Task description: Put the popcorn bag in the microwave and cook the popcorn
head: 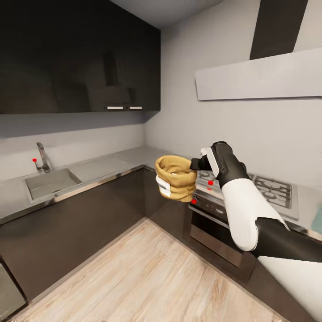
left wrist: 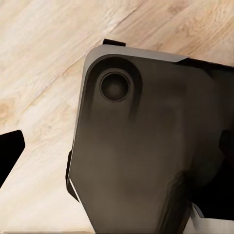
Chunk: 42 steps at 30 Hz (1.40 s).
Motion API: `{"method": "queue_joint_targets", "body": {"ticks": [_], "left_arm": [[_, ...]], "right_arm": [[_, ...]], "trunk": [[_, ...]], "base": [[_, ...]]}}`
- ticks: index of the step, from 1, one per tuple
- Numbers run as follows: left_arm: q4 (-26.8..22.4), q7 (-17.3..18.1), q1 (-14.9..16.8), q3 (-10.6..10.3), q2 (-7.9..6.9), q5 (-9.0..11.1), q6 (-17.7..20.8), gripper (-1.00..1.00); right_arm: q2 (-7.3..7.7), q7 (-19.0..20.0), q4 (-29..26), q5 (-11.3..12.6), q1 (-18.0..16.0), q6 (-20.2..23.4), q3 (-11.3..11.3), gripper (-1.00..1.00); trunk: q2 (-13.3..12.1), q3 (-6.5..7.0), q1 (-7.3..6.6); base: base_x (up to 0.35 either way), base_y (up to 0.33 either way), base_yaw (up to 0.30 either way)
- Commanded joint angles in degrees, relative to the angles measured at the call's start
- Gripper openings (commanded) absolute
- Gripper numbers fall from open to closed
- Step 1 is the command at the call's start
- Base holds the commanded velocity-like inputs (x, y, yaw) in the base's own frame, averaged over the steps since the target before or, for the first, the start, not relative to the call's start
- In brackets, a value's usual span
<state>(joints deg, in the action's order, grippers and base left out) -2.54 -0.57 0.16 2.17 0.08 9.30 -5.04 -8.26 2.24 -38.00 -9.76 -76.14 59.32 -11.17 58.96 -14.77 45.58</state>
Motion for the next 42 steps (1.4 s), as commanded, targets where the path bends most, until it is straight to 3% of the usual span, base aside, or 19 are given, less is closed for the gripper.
{"method": "queue_joint_targets", "body": {"ticks": [1,12,17,23,27,32,42], "left_arm": [[0.0,0.0,0.0,0.2,0.01,0.2,-0.1,1.00],[0.0,0.0,0.0,0.2,0.01,0.2,-0.1,1.00],[0.0,0.0,0.0,0.2,0.01,0.2,-0.1,1.00],[0.0,0.0,0.0,0.2,0.01,0.2,-0.1,1.00],[0.0,0.0,0.0,0.2,0.01,0.2,-0.1,1.00],[0.0,0.0,0.0,0.2,0.01,0.3,-0.1,1.00],[0.0,0.0,0.0,0.1,0.01,0.3,-0.1,1.00]], "right_arm": [[-0.09,0.2,-0.1,-0.4,-0.1,0.2,-0.3,-1.00],[0.15,0.1,0.5,-0.5,-0.1,0.1,-0.4,-1.00],[0.67,0.2,12.0,-0.8,-0.1,-9.2,-0.4,-1.00],[1.81,0.2,14.1,-0.6,0.1,-11.9,-0.3,-1.00],[2.97,0.3,15.7,-0.5,2.3,-15.9,-0.3,-1.00],[3.88,0.3,16.8,-0.5,2.7,-16.8,-0.3,-1.00],[4.12,0.3,17.2,-0.5,2.7,-16.8,-0.3,-1.00]], "trunk": [[0.1,-0.07,-0.03],[0.1,-0.07,-0.03],[0.1,-0.07,-0.03],[0.1,-0.07,-0.03],[0.1,-0.07,-0.03],[0.1,-0.07,-0.03],[0.1,-0.07,-0.03]], "base": [[-0.349,0.000,0.000],[-0.349,0.000,0.000],[-0.350,0.000,0.000],[-0.350,0.000,0.000],[-0.349,0.000,0.000],[-0.350,0.000,0.000],[-0.350,0.000,0.000]]}}
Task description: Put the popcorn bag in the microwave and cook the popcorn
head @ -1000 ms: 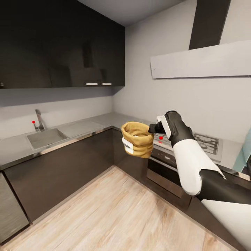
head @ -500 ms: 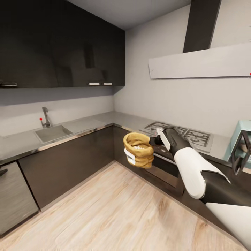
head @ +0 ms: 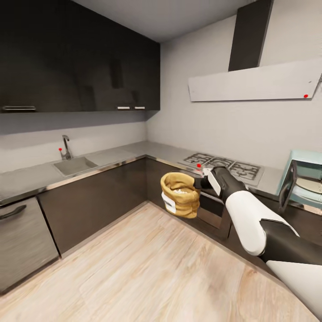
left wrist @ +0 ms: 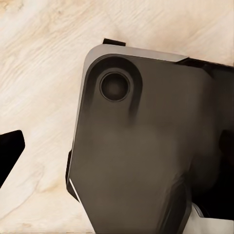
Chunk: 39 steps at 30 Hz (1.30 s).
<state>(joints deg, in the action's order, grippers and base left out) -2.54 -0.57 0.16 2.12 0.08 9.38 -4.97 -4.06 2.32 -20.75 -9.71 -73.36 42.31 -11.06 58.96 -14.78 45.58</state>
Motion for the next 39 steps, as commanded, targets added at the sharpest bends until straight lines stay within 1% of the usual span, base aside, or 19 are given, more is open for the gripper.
{"method": "queue_joint_targets", "body": {"ticks": [1,4,7,8,9,10,11,13,15,21,23,28,30,33,36,37,39], "left_arm": [[0.0,0.0,0.0,0.2,0.01,0.2,-0.1,1.00],[0.0,0.0,0.0,0.2,0.01,0.2,-0.1,1.00],[0.0,0.0,0.0,0.2,0.00,0.3,-0.1,1.00],[0.0,0.0,0.0,0.2,0.00,0.4,-0.1,1.00],[0.0,0.0,0.0,0.2,0.01,0.4,-0.1,1.00],[0.0,0.0,0.0,0.2,0.01,0.4,-0.1,1.00],[0.0,0.0,0.0,0.2,0.01,0.4,-0.1,1.00],[0.0,0.0,0.0,0.2,0.01,0.4,-0.1,1.00],[0.0,0.0,0.0,0.2,-0.01,0.4,-0.1,1.00],[0.0,0.0,0.0,0.2,-0.01,0.5,0.0,1.00],[0.0,0.0,0.0,0.2,0.00,0.5,0.0,1.00],[0.0,0.0,0.0,0.2,0.01,0.5,0.0,1.00],[0.0,0.0,0.0,0.2,0.01,0.5,0.0,1.00],[0.0,0.0,0.0,0.2,-0.09,0.5,0.0,1.00],[0.0,0.0,0.0,0.2,-0.16,0.5,0.0,1.00],[0.0,0.0,0.0,0.2,-0.16,0.5,0.0,1.00],[0.0,0.0,0.0,0.2,-0.17,0.5,0.0,1.00]], "right_arm": [[-0.07,0.2,0.0,-0.6,-0.1,0.3,-0.5,-1.00],[-0.07,0.2,0.3,-0.6,0.0,0.2,-0.5,-1.00],[0.01,0.2,1.8,-0.7,-0.1,0.1,-0.5,-1.00],[0.23,0.2,2.1,-0.7,-0.1,0.1,-0.5,-1.00],[1.13,0.2,2.4,-0.7,0.0,0.1,-0.5,-1.00],[2.43,0.1,2.7,-0.6,0.0,0.2,-0.5,-1.00],[2.84,0.0,2.8,-0.6,0.0,0.3,-0.5,-1.00],[3.18,-0.3,3.5,-0.6,0.0,0.5,-0.5,-1.00],[3.89,-0.5,6.1,-0.6,0.0,0.3,-0.5,-1.00],[4.06,-0.5,6.6,-0.6,0.2,0.1,-0.5,-1.00],[4.06,-0.5,6.6,-0.7,1.1,-0.2,-0.5,-1.00],[3.98,-0.3,6.6,-0.6,4.2,-3.0,-0.5,-1.00],[3.98,-0.1,6.6,-0.6,6.0,-3.8,-0.5,-1.00],[3.98,0.0,6.7,-0.5,8.5,-6.9,-0.5,-1.00],[4.03,0.0,6.7,-0.5,10.9,-7.7,-0.5,-1.00],[4.05,0.0,6.7,-0.5,11.8,-7.8,-0.9,-1.00],[4.18,0.0,6.7,-0.5,12.4,-7.9,-2.3,-1.00]], "trunk": [[0.1,-0.07,-0.03],[0.1,-0.07,-0.03],[0.1,-0.07,-0.03],[0.1,-0.07,-0.03],[0.1,-0.07,-0.03],[0.1,-0.07,-0.03],[0.1,-0.07,-0.03],[0.1,-0.07,-0.03],[0.1,-0.07,-0.03],[0.1,-0.07,-0.03],[0.1,-0.07,-0.03],[0.1,-0.07,-0.03],[0.1,-0.07,-0.03],[0.1,-0.07,-0.03],[0.1,-0.07,-0.03],[0.1,-0.07,-0.03],[0.1,-0.07,-0.03]], "base": [[-0.350,0.000,0.000],[-0.325,0.000,0.000],[-0.099,0.000,0.000],[-0.022,0.000,0.000],[-0.012,0.000,0.000],[-0.004,0.000,0.000],[-0.002,0.000,-0.006],[-0.001,0.000,-0.108],[0.000,0.000,-0.243],[0.000,0.000,-0.285],[0.000,0.000,-0.287],[0.000,0.000,-0.287],[0.000,0.000,-0.287],[0.000,0.000,-0.287],[0.000,0.000,-0.287],[0.000,0.000,-0.287],[0.000,0.000,-0.287]]}}
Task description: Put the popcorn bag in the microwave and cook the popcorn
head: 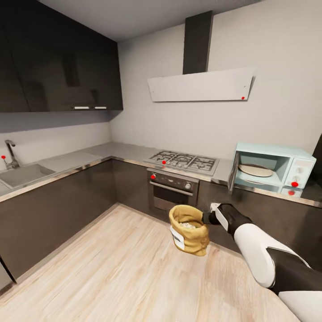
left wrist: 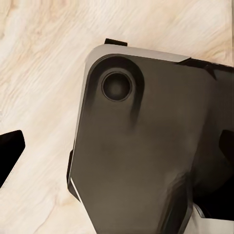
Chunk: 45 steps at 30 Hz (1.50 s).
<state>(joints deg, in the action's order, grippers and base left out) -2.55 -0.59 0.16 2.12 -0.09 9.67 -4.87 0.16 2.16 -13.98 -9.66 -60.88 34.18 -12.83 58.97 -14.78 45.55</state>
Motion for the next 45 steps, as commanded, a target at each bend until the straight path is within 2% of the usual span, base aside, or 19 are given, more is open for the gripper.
{"method": "queue_joint_targets", "body": {"ticks": [1,4,8,17,22,34,39,45], "left_arm": [[0.0,0.0,0.0,0.2,0.01,0.2,-0.1,1.00],[0.0,0.0,0.0,0.2,0.01,0.3,-0.1,1.00],[0.0,0.0,0.0,0.2,0.01,0.3,-0.1,1.00],[0.0,0.0,0.0,0.2,0.09,0.2,-0.1,1.00],[0.0,0.0,0.0,0.2,0.03,0.2,-0.1,1.00],[0.0,0.0,0.0,0.2,0.15,0.2,-0.1,1.00],[0.0,0.0,0.0,0.2,0.18,0.2,-0.1,1.00],[0.0,0.0,0.0,0.2,0.18,0.2,-0.1,1.00]], "right_arm": [[1.00,0.2,-0.1,-0.5,0.1,0.2,-1.6,-1.00],[2.71,0.4,-0.1,-0.5,0.2,0.3,-3.2,-1.00],[4.84,0.4,-0.2,-0.6,0.2,0.3,-3.4,-1.00],[7.37,0.3,-0.3,-0.7,0.2,0.3,-3.7,-1.00],[7.71,0.2,-0.5,-0.7,0.2,0.4,-5.2,-1.00],[8.68,0.2,-1.3,-0.8,0.2,1.3,-5.5,-1.00],[8.66,0.3,-1.5,-0.8,0.2,1.5,-5.6,-1.00],[8.72,0.5,-1.6,-0.7,0.2,4.1,-5.7,-1.00]], "trunk": [[0.0,-0.07,0.00],[0.0,-0.07,0.00],[0.0,-0.07,0.00],[0.0,-0.07,0.00],[0.0,-0.07,0.00],[0.0,-0.07,0.00],[0.0,-0.07,0.00],[0.0,-0.07,0.00]], "base": [[0.000,0.000,-0.287],[0.000,0.000,-0.287],[0.000,0.000,-0.287],[0.000,0.000,-0.287],[0.000,0.000,-0.287],[0.000,0.000,-0.285],[0.000,0.000,-0.056],[0.000,0.000,-0.001]]}}
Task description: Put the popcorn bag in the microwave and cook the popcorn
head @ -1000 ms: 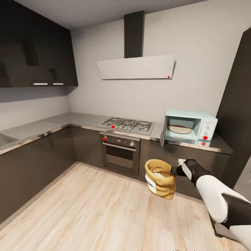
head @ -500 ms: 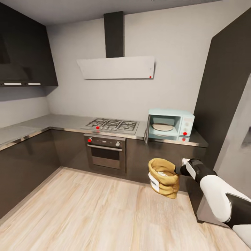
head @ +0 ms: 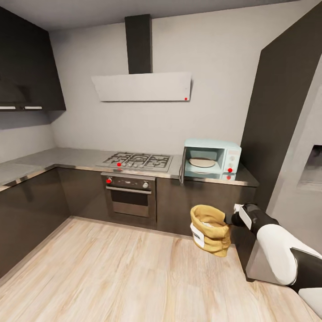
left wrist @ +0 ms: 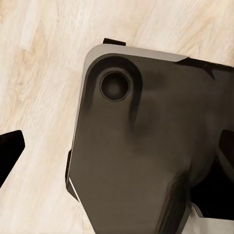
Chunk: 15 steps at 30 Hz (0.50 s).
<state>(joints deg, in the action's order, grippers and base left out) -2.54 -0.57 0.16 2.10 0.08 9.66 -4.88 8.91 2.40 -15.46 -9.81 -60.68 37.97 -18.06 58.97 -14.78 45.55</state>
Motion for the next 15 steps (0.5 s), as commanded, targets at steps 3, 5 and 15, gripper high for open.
{"method": "queue_joint_targets", "body": {"ticks": [3,5,15], "left_arm": [[0.0,0.0,0.0,0.2,-0.15,0.2,-0.1,1.00],[0.0,0.0,0.0,0.2,-0.16,0.2,-0.1,1.00],[0.0,0.0,0.0,0.2,-0.17,0.2,-0.1,1.00]], "right_arm": [[-0.05,0.3,-1.0,-0.6,0.0,3.8,-0.5,-1.00],[-0.12,0.3,-4.8,-0.6,0.0,7.8,-0.5,-1.00],[-0.36,0.4,-30.9,-0.5,0.0,22.0,-0.4,-1.00]], "trunk": [[0.0,-0.07,0.00],[0.0,-0.07,0.00],[0.0,-0.07,0.00]], "base": [[0.000,0.000,0.000],[0.000,0.000,0.000],[0.000,0.000,0.000]]}}
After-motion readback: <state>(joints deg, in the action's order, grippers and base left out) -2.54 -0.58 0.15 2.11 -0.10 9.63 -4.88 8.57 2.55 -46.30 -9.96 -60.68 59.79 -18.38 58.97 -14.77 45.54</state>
